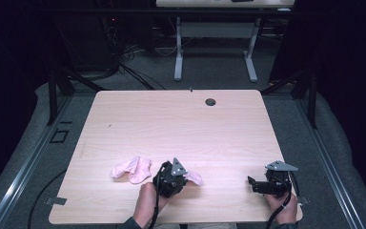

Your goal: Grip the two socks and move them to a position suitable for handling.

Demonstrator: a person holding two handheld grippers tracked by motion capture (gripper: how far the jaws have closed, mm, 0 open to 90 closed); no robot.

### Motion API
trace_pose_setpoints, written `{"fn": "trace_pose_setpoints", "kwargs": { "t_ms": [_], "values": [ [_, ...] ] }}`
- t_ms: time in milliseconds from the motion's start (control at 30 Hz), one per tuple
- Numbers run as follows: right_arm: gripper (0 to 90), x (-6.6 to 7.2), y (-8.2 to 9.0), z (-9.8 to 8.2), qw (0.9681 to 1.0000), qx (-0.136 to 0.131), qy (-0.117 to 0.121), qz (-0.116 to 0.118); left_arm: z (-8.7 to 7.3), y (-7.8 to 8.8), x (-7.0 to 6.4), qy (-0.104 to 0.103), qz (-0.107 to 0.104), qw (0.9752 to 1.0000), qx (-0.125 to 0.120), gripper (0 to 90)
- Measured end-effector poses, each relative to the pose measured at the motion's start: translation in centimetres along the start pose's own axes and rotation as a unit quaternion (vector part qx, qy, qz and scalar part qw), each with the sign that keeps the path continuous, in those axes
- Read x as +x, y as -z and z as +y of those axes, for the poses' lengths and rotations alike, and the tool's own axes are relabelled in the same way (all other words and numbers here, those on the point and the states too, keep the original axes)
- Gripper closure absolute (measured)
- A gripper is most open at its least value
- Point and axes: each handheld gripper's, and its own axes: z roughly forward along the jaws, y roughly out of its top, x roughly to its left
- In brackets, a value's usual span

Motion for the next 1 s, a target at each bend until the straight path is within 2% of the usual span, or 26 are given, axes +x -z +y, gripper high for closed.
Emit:
{"fn": "trace_pose_setpoints", "kwargs": {
  "t_ms": [133, 267, 367, 467, 500, 533, 567, 600, 633, 667, 700, 733, 800, 833, 867, 900, 933, 967, 1000],
  "values": [
    [7.3, 0.0, 0.0, 0.0, 1.0000, 0.000, 0.000, 0.000, -0.5, -1.3, -1.0, -0.008, -0.022, 0.9996, 0.016, 83.2],
    [7.3, 0.0, 0.0, 0.0, 1.0000, 0.000, 0.000, 0.000, -0.7, -1.1, -1.3, -0.010, -0.030, 0.9994, 0.017, 57.9],
    [7.3, 0.0, 0.0, 0.0, 1.0000, 0.000, 0.000, 0.001, -0.8, -0.2, -0.8, -0.003, -0.022, 0.9997, 0.003, 40.0],
    [7.4, 0.0, 0.0, 0.0, 1.0000, 0.000, 0.000, 0.001, -0.8, 0.7, -0.3, 0.003, -0.014, 0.9999, -0.009, 27.3],
    [7.4, 0.0, 0.0, 0.0, 1.0000, 0.000, 0.000, 0.000, -0.8, 1.6, 0.5, 0.014, -0.006, 0.9996, -0.023, 23.7],
    [7.5, 0.0, 0.0, 0.0, 1.0000, 0.000, -0.001, 0.000, -0.8, 2.2, 1.0, 0.016, 0.003, 0.9995, -0.026, 21.2],
    [7.5, 0.0, 0.0, 0.0, 1.0000, 0.000, -0.001, 0.000, -0.8, 2.2, 1.0, 0.016, 0.003, 0.9995, -0.026, 18.5],
    [7.5, 0.0, 0.0, 0.0, 1.0000, 0.000, 0.000, 0.000, -0.9, 3.3, 2.2, 0.032, 0.021, 0.9986, -0.036, 15.7],
    [7.5, 0.0, 0.0, 0.0, 1.0000, 0.000, 0.000, 0.000, -0.9, 3.3, 2.2, 0.032, 0.021, 0.9986, -0.036, 15.0],
    [7.5, 0.0, 0.0, 0.0, 1.0000, 0.000, 0.000, 0.000, -1.0, 3.9, 2.9, 0.040, 0.029, 0.9980, -0.039, 13.1],
    [7.5, 0.0, 0.0, 0.0, 1.0000, 0.002, 0.001, -0.002, -1.1, 4.4, 3.6, 0.047, 0.039, 0.9971, -0.045, 10.0],
    [7.5, 0.0, 0.0, 0.0, 1.0000, 0.001, 0.001, -0.001, -1.4, 5.3, 4.9, 0.064, 0.057, 0.9952, -0.047, 7.6],
    [7.7, 0.0, 0.0, 0.0, 1.0000, 0.002, 0.001, -0.001, -1.8, 6.1, 6.3, 0.079, 0.077, 0.9926, -0.052, 4.9],
    [7.7, 0.0, 0.0, 0.0, 1.0000, 0.002, 0.001, -0.001, -1.8, 6.1, 6.3, 0.079, 0.077, 0.9926, -0.052, 3.5],
    [7.7, 0.0, 0.0, 0.0, 1.0000, 0.002, 0.001, -0.001, -2.4, 6.7, 7.7, 0.095, 0.086, 0.9905, -0.050, 2.8],
    [7.7, 0.0, 0.0, 0.0, 1.0000, 0.002, 0.001, -0.001, -2.7, 6.9, 8.4, 0.105, 0.097, 0.9884, -0.050, 1.2],
    [7.7, 0.0, 0.0, 0.0, 1.0000, 0.002, 0.001, -0.001, -2.7, 6.9, 8.4, 0.105, 0.097, 0.9884, -0.050, 0.2],
    [7.7, 0.0, 0.0, 0.0, 1.0000, 0.002, 0.001, -0.001, -3.4, 7.3, 9.8, 0.123, 0.111, 0.9850, -0.047, 0.1],
    [7.7, 0.0, 0.0, 0.0, 1.0000, 0.002, 0.001, -0.001, -3.4, 7.3, 9.8, 0.123, 0.111, 0.9850, -0.047, 0.0]
  ]
}}
